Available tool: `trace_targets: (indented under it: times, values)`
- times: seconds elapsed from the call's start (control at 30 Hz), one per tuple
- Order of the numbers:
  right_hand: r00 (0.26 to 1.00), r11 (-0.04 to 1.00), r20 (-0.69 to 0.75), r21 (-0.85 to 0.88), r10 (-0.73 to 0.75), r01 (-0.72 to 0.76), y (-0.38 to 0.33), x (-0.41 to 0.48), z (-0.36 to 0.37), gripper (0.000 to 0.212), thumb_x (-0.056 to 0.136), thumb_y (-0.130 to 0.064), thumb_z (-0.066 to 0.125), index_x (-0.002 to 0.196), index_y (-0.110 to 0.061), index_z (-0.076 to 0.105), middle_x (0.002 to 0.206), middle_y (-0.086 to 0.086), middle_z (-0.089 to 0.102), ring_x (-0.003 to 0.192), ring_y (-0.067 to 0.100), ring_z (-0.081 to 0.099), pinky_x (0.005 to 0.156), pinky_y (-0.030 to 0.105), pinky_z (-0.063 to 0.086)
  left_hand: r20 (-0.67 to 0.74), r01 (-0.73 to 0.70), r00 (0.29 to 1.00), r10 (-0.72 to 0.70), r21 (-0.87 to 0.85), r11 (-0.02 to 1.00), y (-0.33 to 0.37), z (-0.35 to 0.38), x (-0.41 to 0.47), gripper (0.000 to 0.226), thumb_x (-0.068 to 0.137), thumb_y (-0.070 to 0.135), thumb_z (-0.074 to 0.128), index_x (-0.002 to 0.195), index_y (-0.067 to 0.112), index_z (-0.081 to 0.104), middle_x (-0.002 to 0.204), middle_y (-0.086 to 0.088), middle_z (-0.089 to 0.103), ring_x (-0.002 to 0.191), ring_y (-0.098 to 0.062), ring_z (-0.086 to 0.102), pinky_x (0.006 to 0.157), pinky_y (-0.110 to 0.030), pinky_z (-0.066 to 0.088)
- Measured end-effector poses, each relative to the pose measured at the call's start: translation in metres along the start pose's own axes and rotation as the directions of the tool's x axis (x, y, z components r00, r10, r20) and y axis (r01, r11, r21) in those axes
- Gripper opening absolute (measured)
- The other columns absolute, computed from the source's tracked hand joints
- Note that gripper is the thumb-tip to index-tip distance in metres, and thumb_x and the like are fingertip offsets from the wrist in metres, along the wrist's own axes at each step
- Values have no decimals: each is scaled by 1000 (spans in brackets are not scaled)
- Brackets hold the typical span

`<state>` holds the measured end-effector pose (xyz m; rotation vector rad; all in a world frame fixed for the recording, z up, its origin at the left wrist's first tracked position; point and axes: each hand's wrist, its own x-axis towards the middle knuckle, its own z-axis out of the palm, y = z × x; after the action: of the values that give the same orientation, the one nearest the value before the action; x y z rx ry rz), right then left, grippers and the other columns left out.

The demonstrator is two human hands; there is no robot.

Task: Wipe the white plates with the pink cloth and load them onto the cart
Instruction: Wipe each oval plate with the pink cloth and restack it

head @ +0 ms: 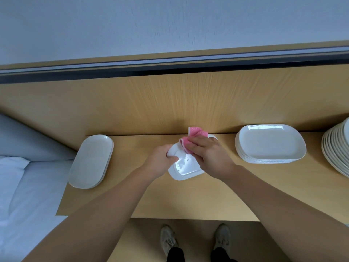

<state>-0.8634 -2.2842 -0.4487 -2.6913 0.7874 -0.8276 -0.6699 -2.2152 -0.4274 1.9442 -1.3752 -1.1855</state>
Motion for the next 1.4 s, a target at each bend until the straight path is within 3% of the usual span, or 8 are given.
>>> trace_targets:
  times: [0.2, 0.43, 0.83, 0.93, 1.1, 1.17, 1.27, 1.4]
  values:
    - [953, 987, 295, -163, 64, -16, -3, 7, 37, 79, 62, -2, 73, 138, -19, 54, 134, 0, 57, 122, 28, 54, 90, 46, 47, -38, 78, 997, -73, 124, 989, -1, 3, 10, 16, 90, 13, 61, 105, 19, 63, 86, 5, 64, 79, -14, 59, 66, -27, 43]
    - [936, 991, 329, -81, 127, -107, 22, 4, 34, 68, 77, 6, 62, 140, -16, 51, 138, 4, 56, 127, 35, 50, 95, 51, 46, -79, 121, 991, -107, 195, 973, -8, 5, 14, 30, 90, 20, 63, 120, 16, 61, 107, -2, 67, 96, -20, 62, 83, -34, 52]
    - [888, 910, 223, 11, 401, -414, 49, -25, 20, 42, 98, -4, 50, 140, -9, 49, 131, 9, 56, 110, 35, 56, 85, 41, 52, -87, 154, 986, -140, 183, 971, -11, 9, 16, 26, 90, 21, 62, 116, 17, 63, 103, -2, 66, 92, -20, 62, 76, -31, 51]
    - [814, 844, 251, -17, 523, -537, 49, -42, 14, 44, 103, -12, 40, 147, -10, 38, 146, 5, 46, 136, 31, 39, 101, 39, 44, -93, 172, 983, -159, 168, 971, -13, 10, 14, 26, 90, 21, 61, 116, 17, 62, 103, -2, 66, 91, -19, 62, 72, -28, 49]
    - [863, 880, 180, -53, 472, -471, 25, -43, 13, 65, 75, 13, 65, 136, -5, 53, 133, 11, 59, 114, 34, 61, 62, 35, 57, -68, 148, 988, -138, 172, 974, -8, 8, 14, 22, 89, 20, 63, 111, 16, 63, 98, -1, 65, 88, -19, 61, 70, -28, 47]
    - [855, 895, 269, -74, 443, -441, 12, -34, 22, 78, 77, 11, 60, 148, -13, 37, 151, 10, 39, 132, 29, 48, 79, 37, 57, -46, 129, 991, -124, 158, 979, -5, 7, 14, 20, 89, 19, 62, 108, 16, 65, 93, 0, 65, 84, -18, 60, 67, -27, 45]
    - [757, 849, 415, -81, 505, -522, 0, -34, 32, 80, 91, 4, 44, 155, -25, 6, 163, 2, -1, 150, 24, 6, 113, 38, 33, 2, 94, 995, -95, 131, 987, -4, 6, 12, 17, 91, 19, 60, 106, 15, 67, 92, -1, 67, 84, -20, 61, 72, -30, 48]
    - [752, 875, 482, -70, 450, -479, -10, -30, 34, 75, 94, 1, 45, 155, -17, 5, 163, 4, -3, 150, 27, 0, 119, 36, 19, -6, 86, 996, -86, 123, 989, -3, 7, 10, 13, 95, 20, 56, 99, 13, 66, 83, -2, 64, 74, -17, 56, 65, -27, 43]
